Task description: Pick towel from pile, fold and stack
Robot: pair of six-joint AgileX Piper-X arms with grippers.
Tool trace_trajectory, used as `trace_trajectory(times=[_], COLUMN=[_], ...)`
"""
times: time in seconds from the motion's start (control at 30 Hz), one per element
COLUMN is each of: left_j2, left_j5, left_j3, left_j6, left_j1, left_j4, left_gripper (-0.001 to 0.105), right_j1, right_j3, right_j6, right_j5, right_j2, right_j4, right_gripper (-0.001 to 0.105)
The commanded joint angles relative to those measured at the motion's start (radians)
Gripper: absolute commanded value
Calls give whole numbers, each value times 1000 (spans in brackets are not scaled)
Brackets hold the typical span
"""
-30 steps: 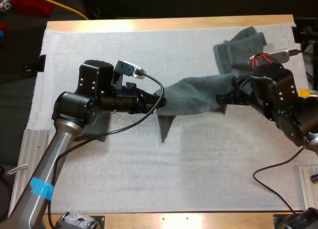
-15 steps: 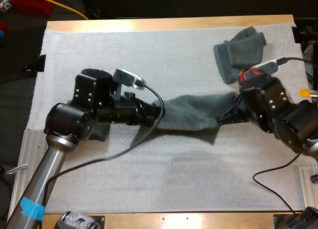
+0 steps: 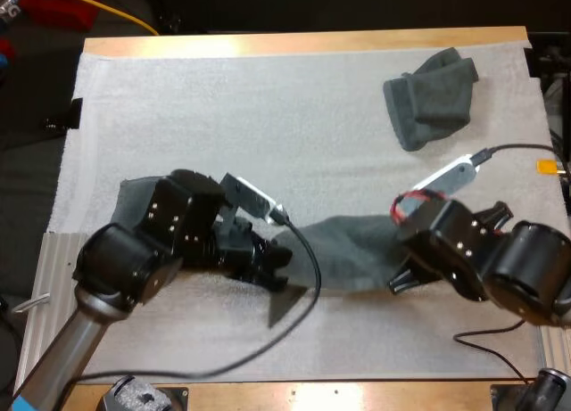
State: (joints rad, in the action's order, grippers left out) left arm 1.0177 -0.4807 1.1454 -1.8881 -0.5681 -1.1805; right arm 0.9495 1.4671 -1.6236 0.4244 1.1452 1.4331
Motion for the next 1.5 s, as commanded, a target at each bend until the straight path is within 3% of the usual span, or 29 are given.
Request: trace_trajectory(times=[0.0,0.17,0.43,0.7,0.9,0.97,1.13,1.3,1.47], left_j2=[-12,-17,-17,19,81,101,166,251,341], left_j5=[29,74,253,266,264,244,106,-32,-115], left_j3=[8,8,-4,-122,-148,-148,-148,-148,-148], left_j6=[2,-4,-14,-13,17,30,64,75,75], left_j1=[-24,-119,-177,-171,-106,-76,34,117,192], left_j4=[-18,-68,-139,-36,23,49,104,164,213], left_gripper=[0,0,0,0,0,0,0,0,0], right_j1=[18,98,156,141,46,11,-87,-189,-283], right_j3=[11,11,7,7,7,7,7,7,7], right_j6=[24,105,148,134,88,66,28,26,31], right_j5=[24,28,28,28,5,-19,-53,-152,-232], right_j2=[-14,-22,-5,117,213,235,293,353,427], right_j4=[39,111,126,83,18,-7,-72,-145,-159], right_gripper=[2,2,2,2,2,2,2,2,2])
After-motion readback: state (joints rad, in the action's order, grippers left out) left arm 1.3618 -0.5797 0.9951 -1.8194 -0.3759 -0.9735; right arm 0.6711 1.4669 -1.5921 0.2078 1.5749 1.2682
